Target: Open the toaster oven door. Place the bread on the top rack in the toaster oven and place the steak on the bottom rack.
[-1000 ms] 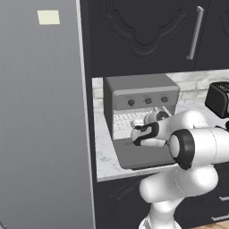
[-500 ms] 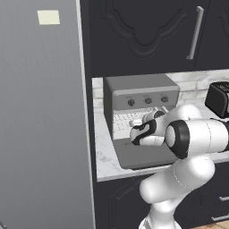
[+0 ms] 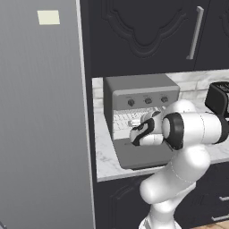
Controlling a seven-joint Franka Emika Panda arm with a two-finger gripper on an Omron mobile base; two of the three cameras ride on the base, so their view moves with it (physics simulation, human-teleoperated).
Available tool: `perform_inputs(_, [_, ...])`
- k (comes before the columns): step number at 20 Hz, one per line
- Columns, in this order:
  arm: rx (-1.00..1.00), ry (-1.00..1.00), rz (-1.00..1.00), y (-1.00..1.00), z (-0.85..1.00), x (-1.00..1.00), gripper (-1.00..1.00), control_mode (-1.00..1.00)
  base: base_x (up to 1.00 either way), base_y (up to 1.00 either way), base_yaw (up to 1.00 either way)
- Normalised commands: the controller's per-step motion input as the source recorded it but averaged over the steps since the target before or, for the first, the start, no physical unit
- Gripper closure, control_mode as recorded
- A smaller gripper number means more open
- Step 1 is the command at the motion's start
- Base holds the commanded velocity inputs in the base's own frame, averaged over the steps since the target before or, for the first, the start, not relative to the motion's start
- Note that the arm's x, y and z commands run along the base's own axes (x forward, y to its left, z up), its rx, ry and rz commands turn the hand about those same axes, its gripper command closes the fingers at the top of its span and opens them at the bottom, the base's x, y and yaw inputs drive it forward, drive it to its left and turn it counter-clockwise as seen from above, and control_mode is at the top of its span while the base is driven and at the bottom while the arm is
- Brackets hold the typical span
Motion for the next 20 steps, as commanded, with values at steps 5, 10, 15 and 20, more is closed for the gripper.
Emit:
perform_inputs(5, [0.00, 0.00, 0.00, 0.00, -0.14, 0.03, -1.00, -1.00, 0.00, 0.00, 0.00])
perform_inputs(10, [0.00, 0.05, 0.00, 0.00, 0.00, 0.00, -1.00, -1.00, 0.00, 0.00, 0.00])
perform_inputs(15, [0.00, 0.25, 0.00, 0.00, 0.01, 0.00, -1.00, -1.00, 0.00, 0.00, 0.00])
perform_inputs(20, [0.00, 0.34, 0.00, 0.00, -0.01, -0.09, -1.00, -1.00, 0.00, 0.00, 0.00])
